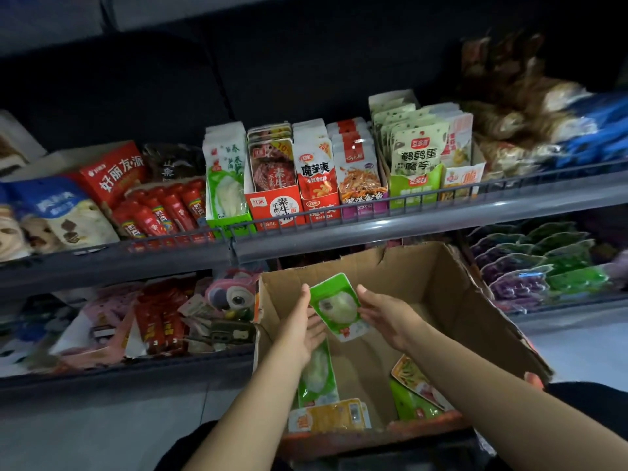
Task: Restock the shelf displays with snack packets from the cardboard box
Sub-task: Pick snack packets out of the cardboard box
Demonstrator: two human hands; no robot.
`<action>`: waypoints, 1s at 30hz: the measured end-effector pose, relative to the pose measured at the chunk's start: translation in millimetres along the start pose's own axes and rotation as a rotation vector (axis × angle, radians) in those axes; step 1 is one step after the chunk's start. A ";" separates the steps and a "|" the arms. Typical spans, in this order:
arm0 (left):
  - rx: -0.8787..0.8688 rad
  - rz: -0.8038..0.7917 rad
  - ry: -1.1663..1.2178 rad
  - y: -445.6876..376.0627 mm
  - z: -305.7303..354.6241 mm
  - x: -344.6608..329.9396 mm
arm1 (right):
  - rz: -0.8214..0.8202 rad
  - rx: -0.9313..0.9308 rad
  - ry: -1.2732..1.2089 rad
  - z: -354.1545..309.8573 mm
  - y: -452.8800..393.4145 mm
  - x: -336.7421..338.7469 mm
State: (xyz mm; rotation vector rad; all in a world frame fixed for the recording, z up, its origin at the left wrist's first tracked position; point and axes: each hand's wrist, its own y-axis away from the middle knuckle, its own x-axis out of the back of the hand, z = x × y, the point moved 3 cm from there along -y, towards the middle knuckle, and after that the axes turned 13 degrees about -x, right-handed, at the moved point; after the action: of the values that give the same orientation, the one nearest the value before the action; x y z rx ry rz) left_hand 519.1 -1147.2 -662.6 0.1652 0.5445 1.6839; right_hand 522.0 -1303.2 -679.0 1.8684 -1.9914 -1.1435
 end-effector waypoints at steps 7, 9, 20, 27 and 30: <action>0.013 0.018 0.187 31.8 13.4 0.5 | 0.027 0.231 0.137 -0.3 31.1 0.8; 0.010 0.024 0.242 38.5 15.3 1.6 | 0.057 0.272 0.203 1.3 35.6 2.2; -0.225 -0.056 0.054 55.7 18.2 14.2 | 0.018 0.330 -0.025 -6.7 58.7 -6.6; -0.385 -0.168 -0.003 67.0 33.5 22.5 | -0.146 0.205 -0.023 -21.8 66.8 -21.7; -0.407 -0.189 0.050 66.6 42.2 24.2 | -0.073 0.195 0.071 -31.6 62.6 -26.5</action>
State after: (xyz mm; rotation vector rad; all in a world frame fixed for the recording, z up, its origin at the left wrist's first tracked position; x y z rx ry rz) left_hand 472.1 -1119.1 -600.9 -0.2174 0.2363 1.5804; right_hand 497.9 -1297.1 -608.3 2.0599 -2.0773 -0.9142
